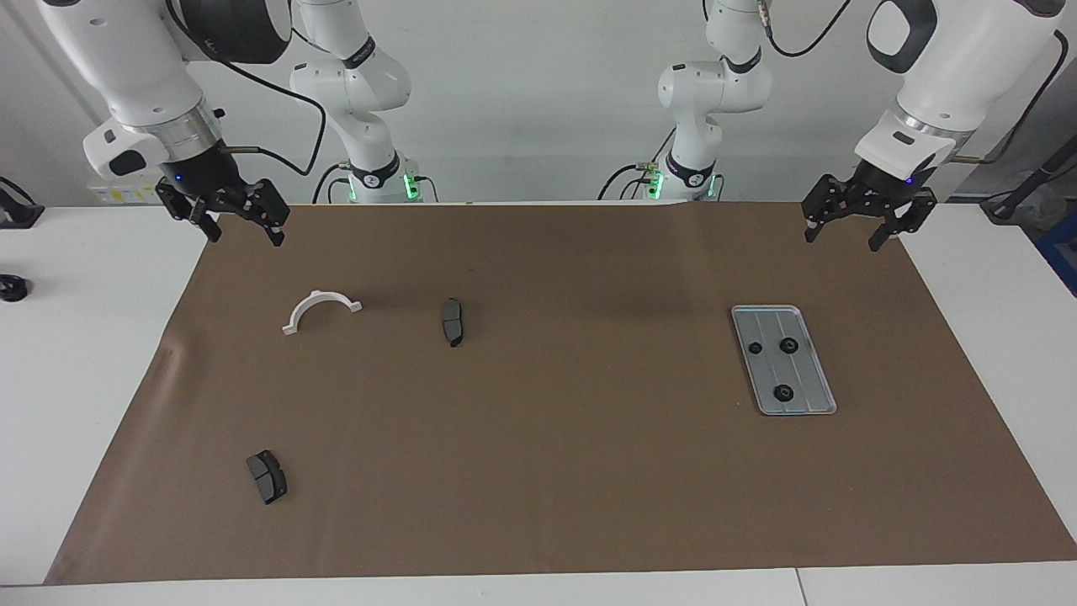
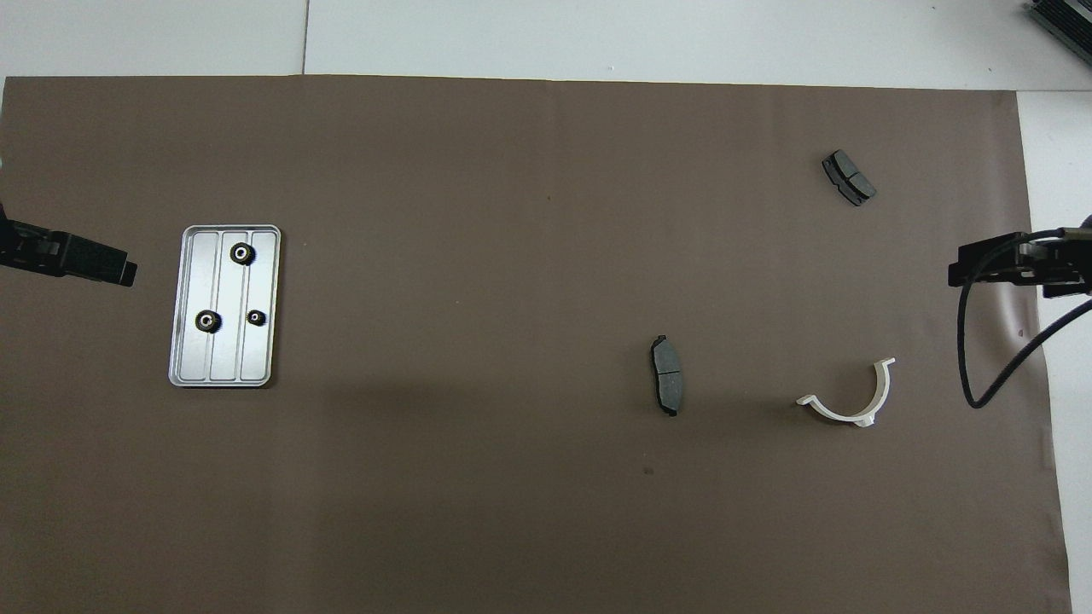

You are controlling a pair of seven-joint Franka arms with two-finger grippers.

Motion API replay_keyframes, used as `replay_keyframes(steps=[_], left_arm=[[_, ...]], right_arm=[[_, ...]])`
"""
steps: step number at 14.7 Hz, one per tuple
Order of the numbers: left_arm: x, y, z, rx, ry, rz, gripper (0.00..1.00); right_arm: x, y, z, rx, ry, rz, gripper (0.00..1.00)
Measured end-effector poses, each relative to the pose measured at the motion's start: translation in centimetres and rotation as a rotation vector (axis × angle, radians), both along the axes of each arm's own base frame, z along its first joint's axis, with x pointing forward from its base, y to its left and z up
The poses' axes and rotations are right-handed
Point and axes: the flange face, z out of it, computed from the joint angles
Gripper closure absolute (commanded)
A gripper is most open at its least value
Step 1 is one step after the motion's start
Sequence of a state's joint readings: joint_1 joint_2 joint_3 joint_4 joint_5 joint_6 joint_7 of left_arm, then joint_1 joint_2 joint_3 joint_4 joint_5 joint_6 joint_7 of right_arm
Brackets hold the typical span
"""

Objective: Pick bearing gear from pile to tray

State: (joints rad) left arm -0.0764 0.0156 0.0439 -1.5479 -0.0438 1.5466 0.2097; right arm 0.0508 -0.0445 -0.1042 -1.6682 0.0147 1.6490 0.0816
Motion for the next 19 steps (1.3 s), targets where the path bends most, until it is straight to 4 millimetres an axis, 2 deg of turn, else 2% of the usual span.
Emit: replay_keyframes(steps=[3,5,19], left_arm=[[-1.4,0.1,0.4,0.001,0.052,0.000,0.00],[-1.6,0.1,0.7,0.001,0.047,0.022,0.00],[-1.1,0.6,0.6,0.012,0.010,0.097,0.00]], right_arm=[[0.0,0.0,0.0,0.000,0.000,0.000,0.00],[0.0,0.0,0.0,0.000,0.000,0.000,0.00],[0.0,0.0,0.0,0.000,0.000,0.000,0.00]])
